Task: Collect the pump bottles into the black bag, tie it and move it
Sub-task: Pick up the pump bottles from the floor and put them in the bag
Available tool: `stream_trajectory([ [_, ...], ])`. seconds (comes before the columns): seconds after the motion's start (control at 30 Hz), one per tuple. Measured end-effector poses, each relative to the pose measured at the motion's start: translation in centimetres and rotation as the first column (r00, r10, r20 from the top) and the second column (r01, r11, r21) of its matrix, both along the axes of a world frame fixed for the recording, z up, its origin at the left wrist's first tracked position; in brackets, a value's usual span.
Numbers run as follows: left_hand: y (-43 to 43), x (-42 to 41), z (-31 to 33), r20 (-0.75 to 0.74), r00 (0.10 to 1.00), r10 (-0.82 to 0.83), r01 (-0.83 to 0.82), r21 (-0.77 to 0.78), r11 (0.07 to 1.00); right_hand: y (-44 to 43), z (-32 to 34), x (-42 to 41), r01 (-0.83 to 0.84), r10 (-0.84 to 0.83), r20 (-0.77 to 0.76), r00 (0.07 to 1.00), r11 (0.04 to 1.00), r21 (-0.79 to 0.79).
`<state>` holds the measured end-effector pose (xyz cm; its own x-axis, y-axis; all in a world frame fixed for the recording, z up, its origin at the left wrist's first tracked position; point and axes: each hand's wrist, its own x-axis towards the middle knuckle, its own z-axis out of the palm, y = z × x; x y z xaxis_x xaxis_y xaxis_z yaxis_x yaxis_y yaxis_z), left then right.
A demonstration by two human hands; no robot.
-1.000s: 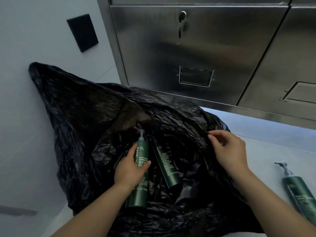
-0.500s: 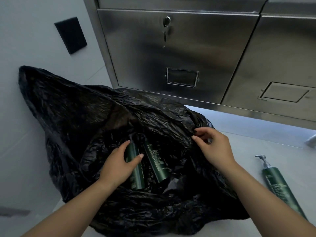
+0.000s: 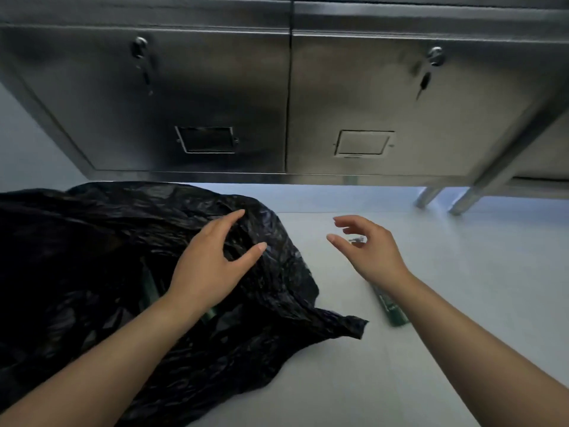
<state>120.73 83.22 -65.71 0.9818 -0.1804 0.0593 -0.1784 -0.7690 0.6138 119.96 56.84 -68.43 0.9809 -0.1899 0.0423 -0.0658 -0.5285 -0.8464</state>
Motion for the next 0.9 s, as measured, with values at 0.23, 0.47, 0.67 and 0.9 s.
stream_trajectory([
  [0.23,-9.9,1.1,-0.4,-0.044,0.996,-0.082,0.085,0.076,0.993,-9.9,-0.4,-1.0,0.039,-0.038,-0.068,0.997,0.999,0.010],
  [0.47,-17.6,1.0,-1.6,-0.105,0.991,0.086,-0.071,0.146,0.987,-17.0,-2.6,1.9,-0.113,0.111,-0.141,0.984,0.994,-0.007],
  [0.67,-20.8,2.6,-4.1,-0.156,0.986,0.053,-0.030,0.144,0.989,-17.1,-5.6,2.9,-0.233,0.216,-0.244,0.945,0.971,-0.044],
  [0.9,-22.5,6.9,-9.2,-0.192,0.974,-0.122,0.138,0.072,0.988,-16.6,-9.7,4.3,-0.126,0.081,-0.292,0.953,0.982,-0.140],
])
